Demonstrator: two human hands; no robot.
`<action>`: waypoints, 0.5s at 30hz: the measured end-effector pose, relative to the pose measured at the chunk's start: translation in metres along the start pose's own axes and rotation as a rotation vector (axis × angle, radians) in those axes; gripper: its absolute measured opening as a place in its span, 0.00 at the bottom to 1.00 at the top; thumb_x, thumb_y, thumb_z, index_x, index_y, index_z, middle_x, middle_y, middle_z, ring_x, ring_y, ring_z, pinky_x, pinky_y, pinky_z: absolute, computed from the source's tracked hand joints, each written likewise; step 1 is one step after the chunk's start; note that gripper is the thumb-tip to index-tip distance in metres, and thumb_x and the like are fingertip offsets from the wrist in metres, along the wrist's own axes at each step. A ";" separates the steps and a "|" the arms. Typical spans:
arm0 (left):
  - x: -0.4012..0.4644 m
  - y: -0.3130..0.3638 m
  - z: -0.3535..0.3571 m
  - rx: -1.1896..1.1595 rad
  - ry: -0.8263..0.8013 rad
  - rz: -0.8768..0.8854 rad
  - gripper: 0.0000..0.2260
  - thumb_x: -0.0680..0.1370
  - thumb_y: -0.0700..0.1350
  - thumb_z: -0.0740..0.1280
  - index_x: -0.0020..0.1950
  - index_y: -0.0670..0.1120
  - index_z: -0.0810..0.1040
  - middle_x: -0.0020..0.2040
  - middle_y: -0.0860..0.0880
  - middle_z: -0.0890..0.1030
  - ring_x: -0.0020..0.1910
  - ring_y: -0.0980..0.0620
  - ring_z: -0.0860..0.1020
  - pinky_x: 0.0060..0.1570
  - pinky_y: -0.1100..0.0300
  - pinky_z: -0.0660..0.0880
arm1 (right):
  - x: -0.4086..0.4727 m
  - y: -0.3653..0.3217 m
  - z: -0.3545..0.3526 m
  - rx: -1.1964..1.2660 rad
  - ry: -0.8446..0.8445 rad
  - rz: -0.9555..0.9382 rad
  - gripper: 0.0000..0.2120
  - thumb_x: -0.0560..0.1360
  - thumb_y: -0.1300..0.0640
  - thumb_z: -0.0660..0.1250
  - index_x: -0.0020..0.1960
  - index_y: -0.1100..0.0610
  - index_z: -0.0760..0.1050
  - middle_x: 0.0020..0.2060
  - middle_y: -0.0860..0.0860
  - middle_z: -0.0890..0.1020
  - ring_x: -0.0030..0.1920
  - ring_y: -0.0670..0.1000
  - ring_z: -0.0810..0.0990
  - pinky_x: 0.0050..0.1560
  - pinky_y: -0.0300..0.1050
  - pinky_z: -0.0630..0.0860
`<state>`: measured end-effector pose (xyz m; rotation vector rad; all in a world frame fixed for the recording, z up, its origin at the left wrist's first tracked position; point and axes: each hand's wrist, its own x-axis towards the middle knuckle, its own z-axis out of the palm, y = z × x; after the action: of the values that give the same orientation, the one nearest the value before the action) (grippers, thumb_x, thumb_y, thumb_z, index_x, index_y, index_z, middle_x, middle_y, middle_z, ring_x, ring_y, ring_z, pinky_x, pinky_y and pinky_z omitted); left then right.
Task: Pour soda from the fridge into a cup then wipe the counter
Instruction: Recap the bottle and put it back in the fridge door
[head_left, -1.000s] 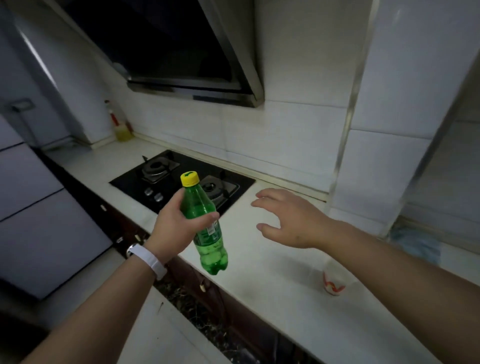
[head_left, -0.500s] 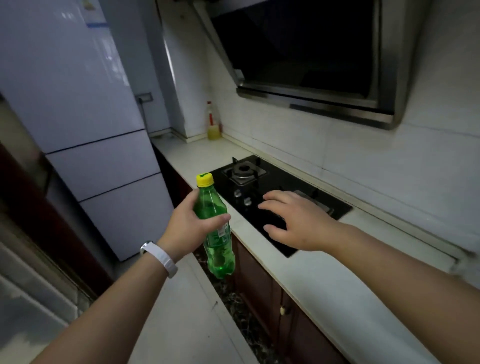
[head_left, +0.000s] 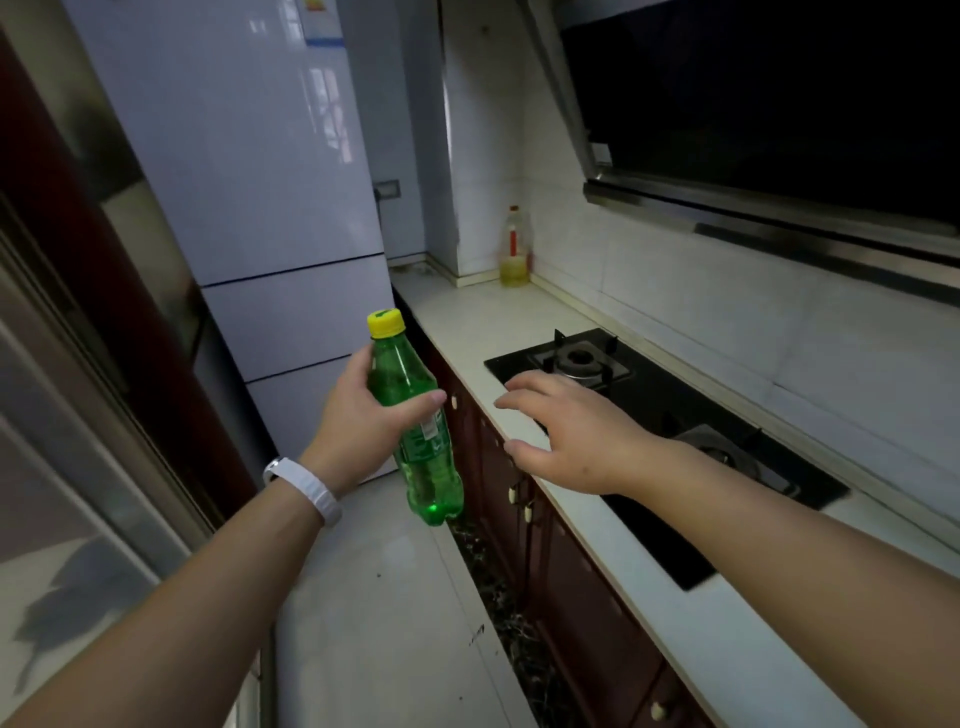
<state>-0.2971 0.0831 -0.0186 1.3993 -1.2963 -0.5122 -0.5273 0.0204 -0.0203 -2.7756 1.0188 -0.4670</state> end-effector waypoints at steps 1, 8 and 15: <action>0.008 -0.004 -0.001 -0.008 0.016 -0.004 0.21 0.69 0.44 0.78 0.58 0.49 0.75 0.48 0.53 0.83 0.45 0.60 0.82 0.42 0.66 0.77 | 0.010 0.002 0.004 0.005 -0.005 -0.013 0.25 0.77 0.43 0.61 0.72 0.46 0.65 0.71 0.43 0.64 0.71 0.46 0.61 0.68 0.45 0.63; 0.070 -0.044 0.002 0.042 0.082 -0.045 0.18 0.69 0.44 0.78 0.55 0.48 0.76 0.47 0.52 0.84 0.45 0.58 0.83 0.43 0.65 0.78 | 0.094 0.040 0.042 0.061 -0.036 -0.109 0.24 0.76 0.44 0.63 0.71 0.48 0.67 0.69 0.44 0.67 0.69 0.47 0.65 0.67 0.48 0.67; 0.146 -0.068 0.002 0.158 0.271 -0.062 0.17 0.68 0.46 0.79 0.51 0.52 0.76 0.45 0.55 0.83 0.44 0.63 0.81 0.41 0.71 0.75 | 0.198 0.091 0.051 0.103 -0.072 -0.203 0.24 0.77 0.45 0.62 0.71 0.49 0.67 0.68 0.46 0.68 0.68 0.47 0.65 0.67 0.47 0.66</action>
<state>-0.2261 -0.0606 -0.0290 1.5834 -1.0950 -0.2538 -0.4225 -0.1760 -0.0432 -2.7927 0.6813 -0.4283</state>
